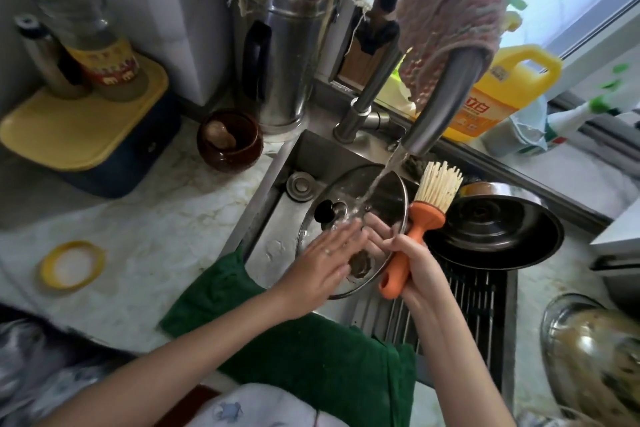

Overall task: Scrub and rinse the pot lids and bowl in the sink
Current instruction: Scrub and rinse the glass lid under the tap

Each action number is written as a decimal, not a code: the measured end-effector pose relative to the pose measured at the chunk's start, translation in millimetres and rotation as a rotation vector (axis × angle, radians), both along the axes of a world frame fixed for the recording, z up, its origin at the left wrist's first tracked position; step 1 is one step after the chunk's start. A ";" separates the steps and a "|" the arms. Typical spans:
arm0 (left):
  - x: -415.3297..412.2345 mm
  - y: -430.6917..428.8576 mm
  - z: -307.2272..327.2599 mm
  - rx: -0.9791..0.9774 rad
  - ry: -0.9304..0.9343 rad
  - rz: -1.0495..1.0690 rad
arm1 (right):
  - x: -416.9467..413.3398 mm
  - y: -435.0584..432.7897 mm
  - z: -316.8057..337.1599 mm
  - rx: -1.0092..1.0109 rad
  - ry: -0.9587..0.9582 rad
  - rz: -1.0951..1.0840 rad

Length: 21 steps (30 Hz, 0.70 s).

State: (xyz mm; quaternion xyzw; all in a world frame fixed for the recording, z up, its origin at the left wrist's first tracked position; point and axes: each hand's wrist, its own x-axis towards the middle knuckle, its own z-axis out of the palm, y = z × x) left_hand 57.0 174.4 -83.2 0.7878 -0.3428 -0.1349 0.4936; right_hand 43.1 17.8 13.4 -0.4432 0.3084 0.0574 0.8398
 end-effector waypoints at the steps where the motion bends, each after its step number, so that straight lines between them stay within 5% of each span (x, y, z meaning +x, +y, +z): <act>1: -2.6 12.1 -6.5 -0.006 0.084 0.031 | 0.9 -1.1 -0.1 0.014 -0.006 -0.009; 6: 14.3 25.0 4.3 -0.150 0.474 0.379 | 2.1 -13.8 -7.3 -0.152 -0.041 0.068; 14: 75.5 -15.8 76.1 -0.256 1.491 0.031 | -10.2 -9.2 -14.9 -0.755 -0.073 0.459; 18: 78.7 -17.9 72.8 -0.091 1.407 0.068 | -18.5 -13.7 -12.0 -1.005 -0.081 0.729; 21: 71.4 -11.6 68.3 -0.179 1.367 0.049 | -23.7 -17.3 -9.8 -1.106 -0.108 0.879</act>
